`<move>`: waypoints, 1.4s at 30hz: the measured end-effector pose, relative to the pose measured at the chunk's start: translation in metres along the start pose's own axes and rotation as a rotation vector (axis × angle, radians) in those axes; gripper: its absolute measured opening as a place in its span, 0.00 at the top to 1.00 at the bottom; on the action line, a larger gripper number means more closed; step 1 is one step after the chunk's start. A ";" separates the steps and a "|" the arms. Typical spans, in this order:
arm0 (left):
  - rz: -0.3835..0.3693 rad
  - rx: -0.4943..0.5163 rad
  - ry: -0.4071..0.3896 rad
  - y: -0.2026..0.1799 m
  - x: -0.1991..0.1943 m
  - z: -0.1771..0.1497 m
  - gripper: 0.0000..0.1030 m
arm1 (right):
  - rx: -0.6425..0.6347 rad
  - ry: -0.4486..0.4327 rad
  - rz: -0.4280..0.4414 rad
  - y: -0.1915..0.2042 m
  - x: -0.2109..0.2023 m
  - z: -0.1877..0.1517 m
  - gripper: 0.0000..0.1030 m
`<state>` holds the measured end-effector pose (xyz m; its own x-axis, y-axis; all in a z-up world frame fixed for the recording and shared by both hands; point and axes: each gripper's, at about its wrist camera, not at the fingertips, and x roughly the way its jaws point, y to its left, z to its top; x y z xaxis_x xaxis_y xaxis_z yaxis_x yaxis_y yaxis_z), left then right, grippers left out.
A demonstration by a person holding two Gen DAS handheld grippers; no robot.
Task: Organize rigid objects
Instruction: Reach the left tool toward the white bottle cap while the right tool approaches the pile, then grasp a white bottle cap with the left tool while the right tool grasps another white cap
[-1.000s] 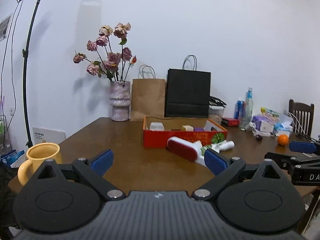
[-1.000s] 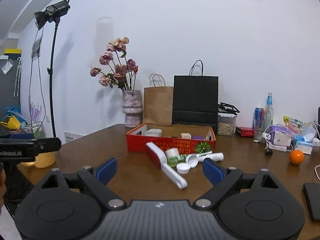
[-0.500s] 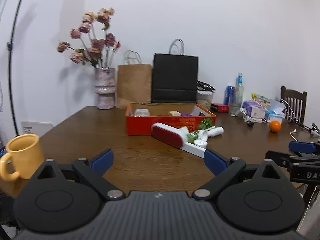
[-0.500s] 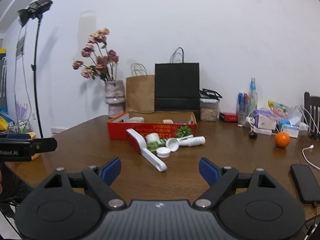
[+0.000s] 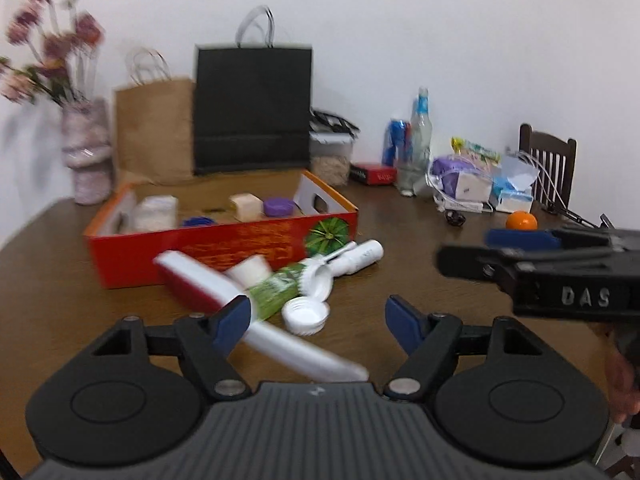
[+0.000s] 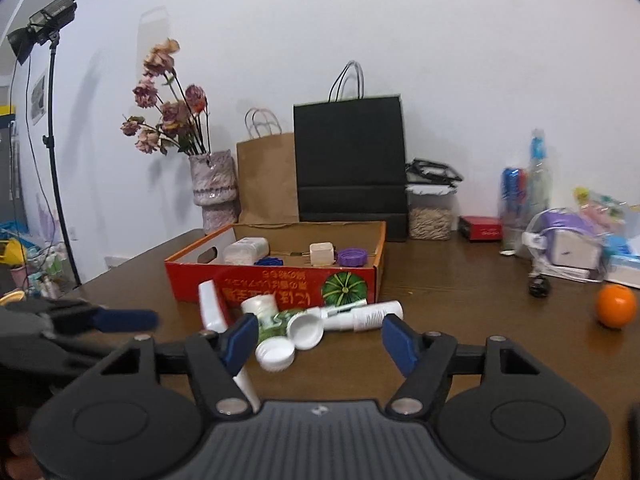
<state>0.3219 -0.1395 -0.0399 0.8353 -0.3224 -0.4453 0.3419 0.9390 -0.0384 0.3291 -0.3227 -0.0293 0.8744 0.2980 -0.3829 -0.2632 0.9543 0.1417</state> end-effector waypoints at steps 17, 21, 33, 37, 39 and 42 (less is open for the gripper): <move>0.046 0.003 0.175 0.008 0.112 -0.001 0.61 | 0.189 0.240 0.231 -0.032 0.159 -0.007 0.41; 0.040 -0.022 0.159 0.012 0.108 -0.003 0.61 | 0.258 0.267 0.260 -0.034 0.172 -0.014 0.60; 0.059 -0.028 0.060 0.016 0.058 0.006 0.61 | 0.213 0.168 0.154 -0.020 0.122 -0.003 0.62; 0.105 -0.052 -0.035 0.025 0.003 0.008 0.61 | 0.100 0.077 0.065 -0.002 0.064 0.003 0.62; 0.155 -0.065 -0.079 0.031 -0.024 0.007 0.61 | 0.040 0.041 0.024 0.014 0.035 0.001 0.62; 0.212 -0.079 -0.139 0.039 -0.064 0.002 0.61 | -0.029 -0.003 -0.022 0.038 -0.003 -0.007 0.62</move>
<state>0.2832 -0.0822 -0.0113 0.9375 -0.1261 -0.3243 0.1232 0.9919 -0.0295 0.3130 -0.2869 -0.0292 0.8812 0.2773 -0.3829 -0.2558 0.9608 0.1070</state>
